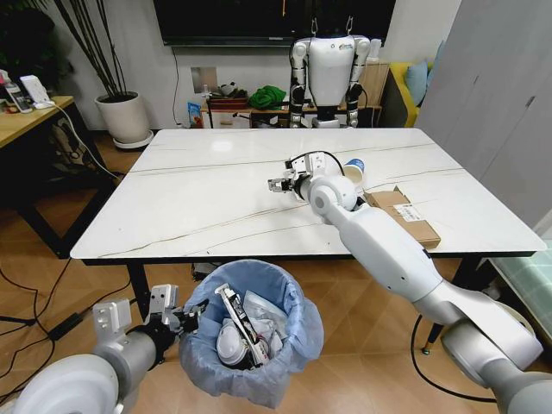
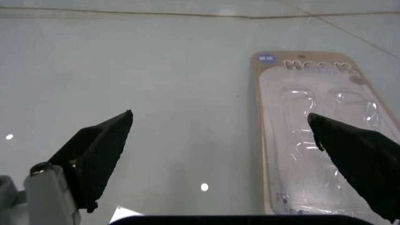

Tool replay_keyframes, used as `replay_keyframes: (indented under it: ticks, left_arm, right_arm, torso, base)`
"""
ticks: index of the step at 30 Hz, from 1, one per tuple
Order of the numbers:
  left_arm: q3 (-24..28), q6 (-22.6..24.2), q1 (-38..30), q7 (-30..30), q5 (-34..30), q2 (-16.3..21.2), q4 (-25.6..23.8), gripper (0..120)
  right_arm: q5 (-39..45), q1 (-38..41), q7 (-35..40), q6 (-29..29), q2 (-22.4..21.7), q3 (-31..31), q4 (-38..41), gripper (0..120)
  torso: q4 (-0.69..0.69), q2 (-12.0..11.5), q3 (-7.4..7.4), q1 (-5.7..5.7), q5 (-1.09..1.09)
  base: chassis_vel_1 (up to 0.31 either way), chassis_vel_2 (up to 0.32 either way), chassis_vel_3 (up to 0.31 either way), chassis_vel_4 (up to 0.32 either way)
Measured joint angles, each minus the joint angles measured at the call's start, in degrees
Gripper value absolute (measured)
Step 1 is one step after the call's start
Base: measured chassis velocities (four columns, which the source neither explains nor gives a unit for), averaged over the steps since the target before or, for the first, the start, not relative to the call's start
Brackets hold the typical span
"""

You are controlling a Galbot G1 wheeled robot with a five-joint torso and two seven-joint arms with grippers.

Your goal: Pick up the trash bin and place the trash from the table into it.

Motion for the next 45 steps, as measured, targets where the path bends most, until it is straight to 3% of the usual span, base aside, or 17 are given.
replay_keyframes:
  ticks: [18,23,29,31,33,37,39,41,45]
  left_arm:
    - [0.0,0.0,-0.7,0.9,-0.1,-0.2,0.0,2]
    - [-0.1,0.0,-1.0,1.6,-0.1,-0.1,0.0,2]
    - [-0.1,0.0,-1.1,1.9,-0.1,-0.1,0.0,2]
    - [0.0,0.0,-1.3,2.2,-0.1,-0.1,0.0,2]
    - [0.0,0.0,-1.4,2.2,-0.1,-0.1,0.0,2]
    - [0.0,0.0,-1.7,2.7,-0.1,0.1,0.0,2]
    - [0.0,0.0,-1.7,2.7,-0.1,0.2,0.0,2]
    - [0.0,0.0,-1.8,2.9,-0.1,0.3,0.0,2]
    - [0.1,0.0,-1.9,3.0,-0.1,0.3,0.0,2]
  right_arm:
    - [-0.1,1.0,0.2,-0.2,0.3,0.3,-5.3,98]
    - [-0.6,1.1,-0.3,0.2,0.2,0.3,-6.5,91]
    - [-0.6,1.1,-0.4,0.4,0.1,0.3,-7.4,76]
    - [-0.9,1.1,-0.4,0.6,-0.1,0.3,-7.6,64]
    - [-1.0,1.0,-0.5,0.7,-0.2,0.3,-7.6,62]
    - [-1.9,0.6,-1.1,1.1,-0.5,0.3,-7.6,42]
    - [-1.9,0.6,-1.2,1.2,-0.6,0.3,-7.6,41]
    - [-2.4,0.5,-1.5,1.3,-0.6,0.4,-7.7,29]
    - [-2.9,0.2,-1.9,1.3,-0.8,0.5,-7.6,15]
  torso:
    - [0.00,0.0,-0.01,0.00,0.00]
    - [0.00,0.0,-0.01,0.00,0.00]
    - [0.00,0.0,-0.01,0.00,0.00]
    - [0.00,0.0,-0.01,0.00,-0.01]
    - [0.00,0.0,-0.01,0.00,-0.01]
    - [0.00,0.0,-0.01,0.00,0.00]
    - [0.01,0.0,-0.01,0.00,0.00]
    - [0.01,0.0,-0.01,0.00,-0.01]
    - [-0.01,0.0,-0.02,0.00,-0.01]
  base:
    - [0.000,0.000,0.000,0.000]
    - [0.000,0.000,0.000,0.000]
    - [0.000,0.000,0.000,0.000]
    - [0.000,0.000,0.000,0.000]
    - [0.000,0.000,0.000,0.000]
    - [0.000,0.000,0.000,0.000]
    - [0.000,0.000,0.000,0.000]
    - [0.000,0.000,0.000,0.000]
    - [0.000,0.000,0.000,0.000]
